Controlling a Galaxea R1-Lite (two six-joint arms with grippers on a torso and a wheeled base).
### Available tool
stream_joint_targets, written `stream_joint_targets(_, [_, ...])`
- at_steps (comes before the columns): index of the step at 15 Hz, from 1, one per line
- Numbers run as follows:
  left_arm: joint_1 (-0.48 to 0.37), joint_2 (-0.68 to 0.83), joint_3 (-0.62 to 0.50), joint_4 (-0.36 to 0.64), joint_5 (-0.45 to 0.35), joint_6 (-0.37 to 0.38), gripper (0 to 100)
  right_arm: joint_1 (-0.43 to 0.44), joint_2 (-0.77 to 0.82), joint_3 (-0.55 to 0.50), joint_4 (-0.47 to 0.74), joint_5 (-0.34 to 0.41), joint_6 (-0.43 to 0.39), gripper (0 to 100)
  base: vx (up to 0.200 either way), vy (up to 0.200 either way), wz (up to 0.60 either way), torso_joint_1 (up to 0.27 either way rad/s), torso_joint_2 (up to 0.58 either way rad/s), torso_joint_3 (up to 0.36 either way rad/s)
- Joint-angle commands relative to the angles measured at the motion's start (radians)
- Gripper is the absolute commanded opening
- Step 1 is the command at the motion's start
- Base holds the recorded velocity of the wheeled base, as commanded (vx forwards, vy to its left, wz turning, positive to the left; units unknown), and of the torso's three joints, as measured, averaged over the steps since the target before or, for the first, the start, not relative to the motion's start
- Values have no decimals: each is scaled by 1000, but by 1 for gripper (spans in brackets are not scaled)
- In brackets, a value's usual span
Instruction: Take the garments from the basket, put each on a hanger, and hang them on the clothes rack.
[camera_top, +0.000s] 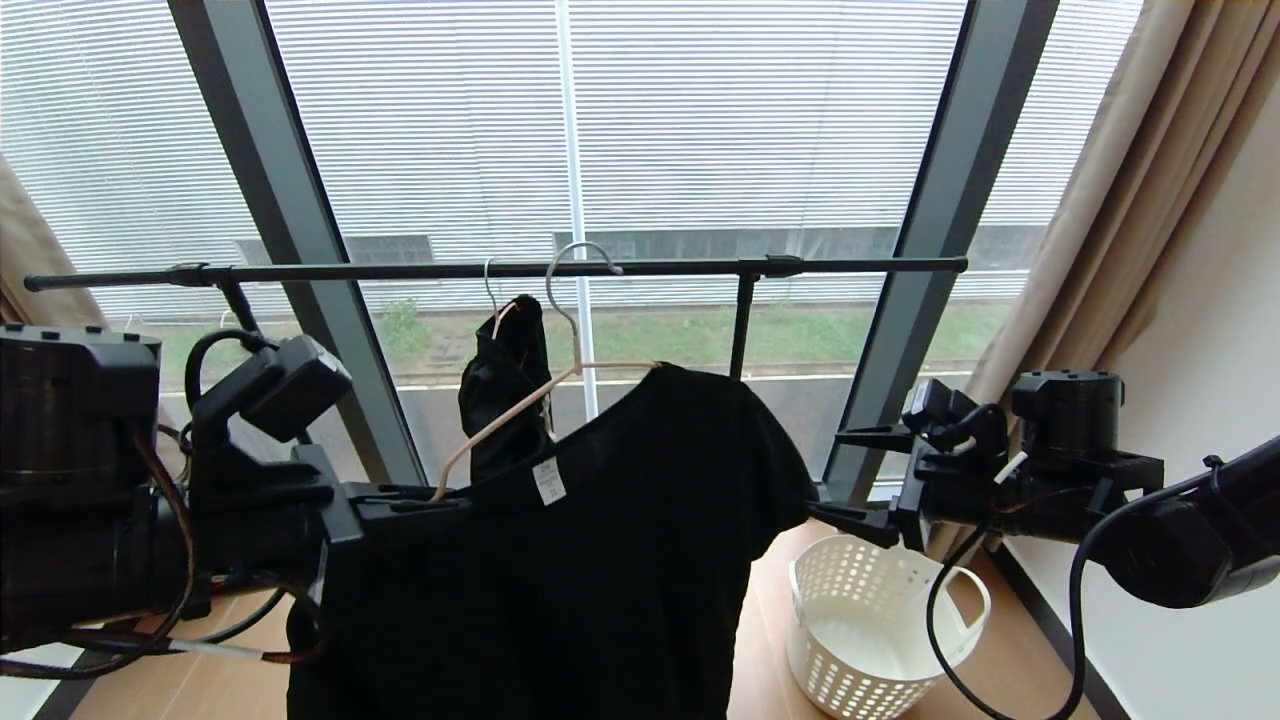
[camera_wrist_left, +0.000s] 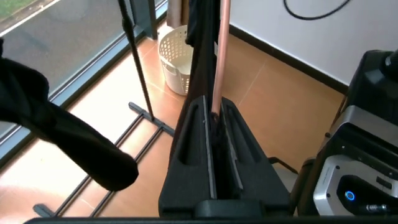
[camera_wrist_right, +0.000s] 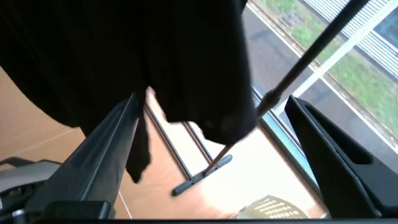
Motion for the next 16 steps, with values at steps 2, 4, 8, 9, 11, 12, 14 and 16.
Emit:
stream_joint_targets(2, [-44, 110, -102, -1, 93, -99, 0, 122, -142, 3, -4, -158, 133, 100, 0, 0, 0, 0, 0, 0])
stream_joint_targets(4, [-82, 166, -158, -1, 175, -145, 0, 158, -185, 1, -4, -245, 154, 100, 0, 0, 0, 0, 0, 0])
stream_joint_targets(8, [-159, 300, -258, -1, 368, -189, 0, 192, -205, -5, -4, -353, 170, 100, 0, 0, 0, 0, 0, 0])
stream_joint_targets(9, [-170, 343, -301, -1, 414, -228, 0, 194, -203, -5, -4, -353, 170, 100, 0, 0, 0, 0, 0, 0])
stream_joint_targets(11, [-185, 430, -378, -1, 491, -264, 0, 192, -203, -5, -4, -353, 170, 100, 0, 0, 0, 0, 0, 0])
stream_joint_targets(12, [-187, 469, -412, -1, 521, -281, 0, 192, -202, -5, -4, -353, 170, 100, 0, 0, 0, 0, 0, 0])
stream_joint_targets(14, [-188, 544, -493, -1, 581, -313, 0, 192, -202, -3, -4, -353, 170, 100, 0, 0, 0, 0, 0, 0])
stream_joint_targets(16, [-187, 602, -562, 1, 609, -341, 0, 192, -202, -5, -4, -353, 170, 100, 0, 0, 0, 0, 0, 0])
